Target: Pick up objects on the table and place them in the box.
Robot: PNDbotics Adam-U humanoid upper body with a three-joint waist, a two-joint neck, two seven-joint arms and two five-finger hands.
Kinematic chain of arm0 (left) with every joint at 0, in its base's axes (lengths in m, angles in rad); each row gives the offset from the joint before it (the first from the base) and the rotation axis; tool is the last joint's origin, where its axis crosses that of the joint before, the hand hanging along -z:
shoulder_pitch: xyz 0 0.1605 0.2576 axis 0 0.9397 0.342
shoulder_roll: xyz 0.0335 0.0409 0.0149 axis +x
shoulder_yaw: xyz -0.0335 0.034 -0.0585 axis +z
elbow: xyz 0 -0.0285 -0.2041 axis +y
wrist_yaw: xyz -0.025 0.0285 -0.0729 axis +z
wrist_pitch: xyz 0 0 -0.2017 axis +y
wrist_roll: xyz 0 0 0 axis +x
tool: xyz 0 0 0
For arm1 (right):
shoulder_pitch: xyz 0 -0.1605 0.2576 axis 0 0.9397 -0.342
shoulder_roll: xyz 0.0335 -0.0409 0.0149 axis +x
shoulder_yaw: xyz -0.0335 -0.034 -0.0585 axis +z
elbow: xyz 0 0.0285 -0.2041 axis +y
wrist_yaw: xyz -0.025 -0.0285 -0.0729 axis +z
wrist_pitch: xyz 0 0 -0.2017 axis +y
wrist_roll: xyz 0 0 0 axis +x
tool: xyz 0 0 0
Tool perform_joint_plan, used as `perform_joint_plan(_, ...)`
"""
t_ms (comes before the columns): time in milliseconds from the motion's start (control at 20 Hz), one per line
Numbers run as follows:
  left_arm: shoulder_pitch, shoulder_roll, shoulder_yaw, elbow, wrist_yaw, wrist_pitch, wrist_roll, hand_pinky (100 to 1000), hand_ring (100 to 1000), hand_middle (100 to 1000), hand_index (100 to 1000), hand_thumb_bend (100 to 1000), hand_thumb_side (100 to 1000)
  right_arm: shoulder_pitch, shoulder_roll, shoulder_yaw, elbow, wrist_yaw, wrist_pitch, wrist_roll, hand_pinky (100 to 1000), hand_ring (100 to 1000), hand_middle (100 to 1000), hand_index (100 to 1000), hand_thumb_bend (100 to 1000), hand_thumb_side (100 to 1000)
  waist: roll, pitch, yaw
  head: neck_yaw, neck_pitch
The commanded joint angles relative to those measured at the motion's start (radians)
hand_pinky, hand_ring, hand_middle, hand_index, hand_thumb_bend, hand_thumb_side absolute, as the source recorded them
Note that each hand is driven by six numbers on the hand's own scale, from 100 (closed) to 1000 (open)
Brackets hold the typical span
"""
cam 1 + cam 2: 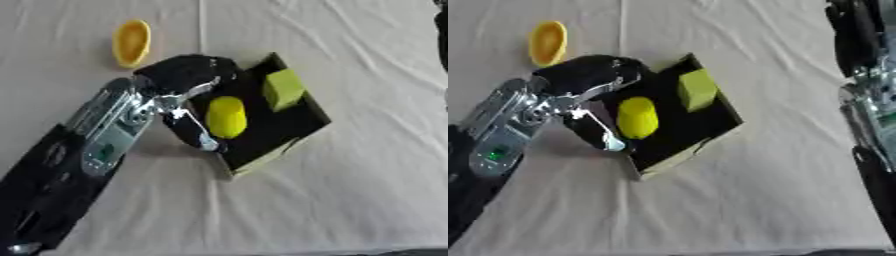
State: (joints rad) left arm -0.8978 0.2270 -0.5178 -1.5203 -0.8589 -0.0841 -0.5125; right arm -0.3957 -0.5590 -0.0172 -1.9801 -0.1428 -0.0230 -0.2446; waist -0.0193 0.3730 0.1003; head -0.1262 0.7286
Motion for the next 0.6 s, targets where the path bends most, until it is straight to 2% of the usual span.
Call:
perform_joint_plan(50,-0.01,0.012,0.031,-0.061,0.008,0.006,0.015,908,882,844,945,615,282,-0.006,-0.017,-0.008,-0.02,-0.008,0.0,0.0,887,888,721,845,100,692,-0.001,-0.026,0.001,-0.005,-0.001)
perform_joint_plan(150,-0.006,0.036,0.054,-0.127,0.032,0.032,0.027,883,862,826,924,526,259,-0.003,-0.019,-0.009,-0.02,-0.007,0.0,-0.001,887,888,721,845,100,691,0.001,-0.027,0.003,-0.009,-0.001)
perform_joint_plan(300,0.001,0.104,0.107,-0.25,0.083,0.092,0.037,870,850,814,907,470,246,0.0,-0.023,-0.012,-0.02,-0.005,-0.001,-0.003,887,888,721,845,100,690,0.004,-0.029,0.009,-0.015,-0.001)
perform_joint_plan(450,0.016,0.199,0.187,-0.347,0.117,0.166,0.051,868,844,806,895,467,232,0.002,-0.027,-0.015,-0.02,-0.003,-0.004,-0.007,887,888,721,846,100,687,0.007,-0.028,0.013,-0.024,-0.004)
perform_joint_plan(600,0.036,0.29,0.261,-0.378,0.132,0.237,0.087,868,842,804,891,484,217,0.001,-0.029,-0.019,-0.02,-0.002,-0.007,-0.01,887,887,720,845,100,685,0.008,-0.027,0.014,-0.03,-0.004)
